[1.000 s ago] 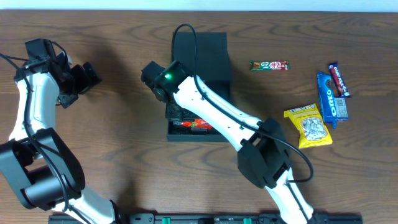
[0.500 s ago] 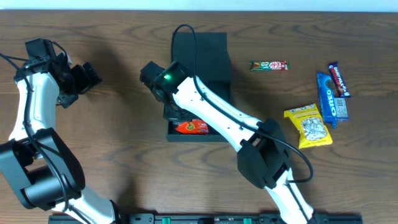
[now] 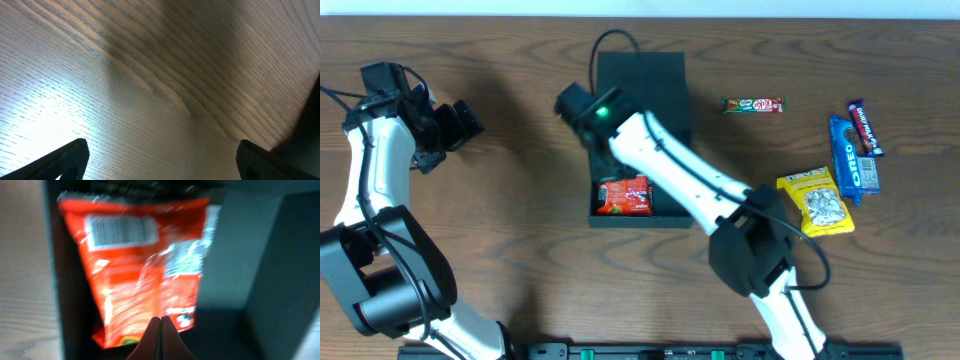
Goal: Pack container
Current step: 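Place the red bag into the box and release it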
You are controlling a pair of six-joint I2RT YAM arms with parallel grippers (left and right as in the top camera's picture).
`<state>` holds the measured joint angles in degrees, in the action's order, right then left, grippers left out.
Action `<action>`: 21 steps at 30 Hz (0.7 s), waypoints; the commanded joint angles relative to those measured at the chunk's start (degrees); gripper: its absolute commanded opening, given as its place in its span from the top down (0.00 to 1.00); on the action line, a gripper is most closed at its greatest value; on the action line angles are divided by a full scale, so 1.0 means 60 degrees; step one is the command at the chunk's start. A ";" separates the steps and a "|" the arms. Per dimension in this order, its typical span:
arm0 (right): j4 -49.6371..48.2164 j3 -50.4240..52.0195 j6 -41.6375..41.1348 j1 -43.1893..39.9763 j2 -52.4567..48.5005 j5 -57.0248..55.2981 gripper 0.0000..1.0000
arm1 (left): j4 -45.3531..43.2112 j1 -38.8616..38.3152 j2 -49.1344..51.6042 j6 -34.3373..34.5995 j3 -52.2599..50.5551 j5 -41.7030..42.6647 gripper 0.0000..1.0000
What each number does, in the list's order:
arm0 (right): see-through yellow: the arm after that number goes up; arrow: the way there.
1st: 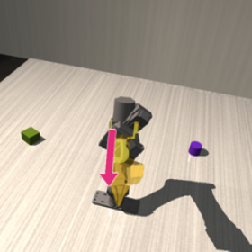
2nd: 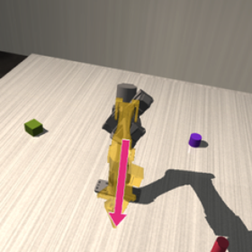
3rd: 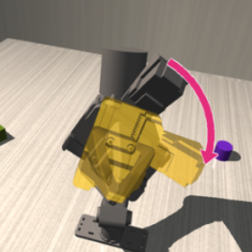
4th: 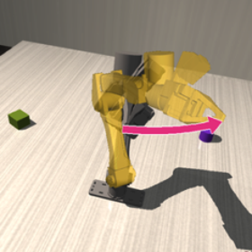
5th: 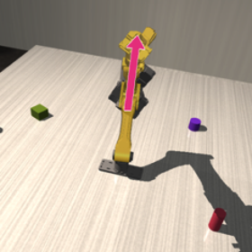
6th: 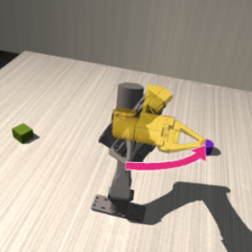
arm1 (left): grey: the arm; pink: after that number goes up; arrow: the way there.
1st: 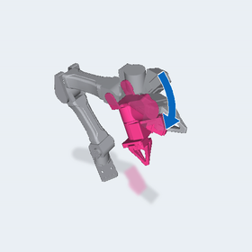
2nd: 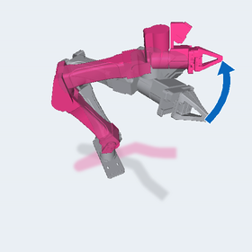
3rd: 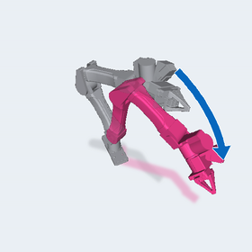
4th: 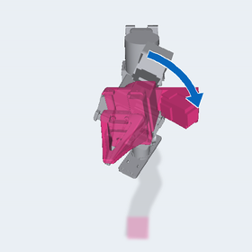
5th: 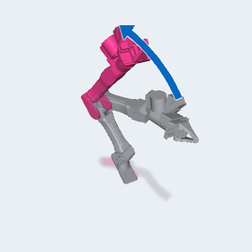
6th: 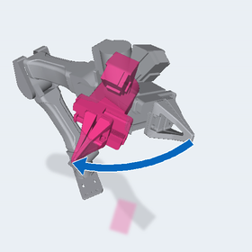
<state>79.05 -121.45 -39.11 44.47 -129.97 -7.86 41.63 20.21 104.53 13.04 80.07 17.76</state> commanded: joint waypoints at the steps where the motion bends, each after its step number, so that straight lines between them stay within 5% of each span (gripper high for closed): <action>1: -0.0087 -0.0237 0.1330 -0.0466 0.0499 0.0590 0.98 | 0.0011 0.0004 0.0055 -0.0178 0.0066 0.0051 0.05; 6: -0.1432 0.0641 0.3351 -0.0557 0.0288 0.2892 0.99 | 0.0022 0.0000 0.0055 -0.0178 0.0066 0.0051 0.05; 21: -0.3730 0.2218 0.3927 -0.0525 0.0288 0.2965 0.98 | 0.0051 0.0000 0.0055 -0.0175 0.0066 0.0051 0.05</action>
<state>57.56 -107.61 -17.98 41.63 -128.95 9.47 41.78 20.21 104.53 13.04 80.07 17.85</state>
